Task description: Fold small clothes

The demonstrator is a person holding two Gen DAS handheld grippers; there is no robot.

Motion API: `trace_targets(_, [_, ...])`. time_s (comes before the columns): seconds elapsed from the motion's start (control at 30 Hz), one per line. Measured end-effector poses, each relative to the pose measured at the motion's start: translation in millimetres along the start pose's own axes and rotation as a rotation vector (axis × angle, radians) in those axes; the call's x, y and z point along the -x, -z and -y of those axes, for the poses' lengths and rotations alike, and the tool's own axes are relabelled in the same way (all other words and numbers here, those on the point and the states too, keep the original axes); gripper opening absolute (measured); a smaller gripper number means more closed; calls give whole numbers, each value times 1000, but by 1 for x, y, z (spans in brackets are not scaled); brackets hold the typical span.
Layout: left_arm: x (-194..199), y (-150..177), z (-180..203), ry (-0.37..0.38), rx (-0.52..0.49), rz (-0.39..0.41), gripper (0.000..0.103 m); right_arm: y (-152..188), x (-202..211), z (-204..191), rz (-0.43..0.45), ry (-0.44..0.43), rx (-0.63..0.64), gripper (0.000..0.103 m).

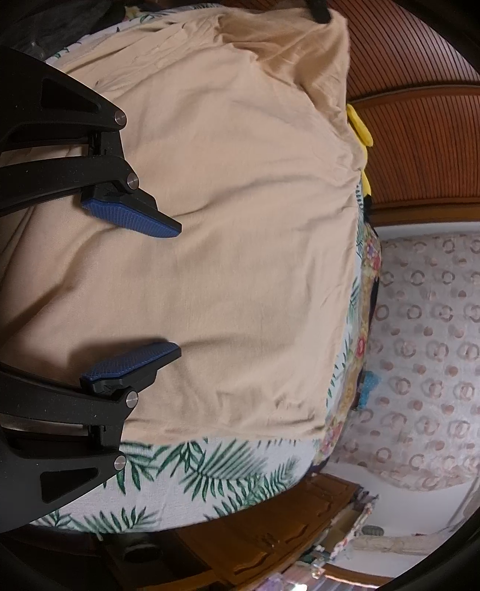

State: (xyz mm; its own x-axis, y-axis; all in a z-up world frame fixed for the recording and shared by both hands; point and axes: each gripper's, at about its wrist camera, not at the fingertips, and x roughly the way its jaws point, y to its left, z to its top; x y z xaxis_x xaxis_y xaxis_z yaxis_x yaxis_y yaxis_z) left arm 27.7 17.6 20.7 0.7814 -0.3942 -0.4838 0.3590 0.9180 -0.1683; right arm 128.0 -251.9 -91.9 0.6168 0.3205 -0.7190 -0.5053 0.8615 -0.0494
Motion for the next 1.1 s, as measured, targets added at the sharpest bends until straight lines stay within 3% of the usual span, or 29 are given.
trace_targets(0.2, [-29,-31,45,138,-78,-16,3,-4,51,19,114,24,-50,60])
trace_targets(0.53, [-51,-71,124,299,-188,-35,3,15,95,48,162,107,-94,59])
trace_targets(0.67, [-61,-72,143,355,-197,-87,6,21,103,54,175,113,-122,59])
trace_targets(0.73, [-70,-67,150,338,-217,-125,8,23,105,54,178,111,-131,59])
trace_targets(0.8, [-76,-61,149,335,-219,-147,18,27,106,54,175,104,-133,59])
trace_targets(0.87, [-77,-58,143,322,-207,-154,36,29,105,52,168,100,-129,59])
trace_targets(0.97, [-70,-57,127,265,-195,-133,49,31,103,49,161,90,-127,59])
trace_targets(1.1, [-62,-54,102,207,-174,-117,54,26,96,44,156,65,-121,59])
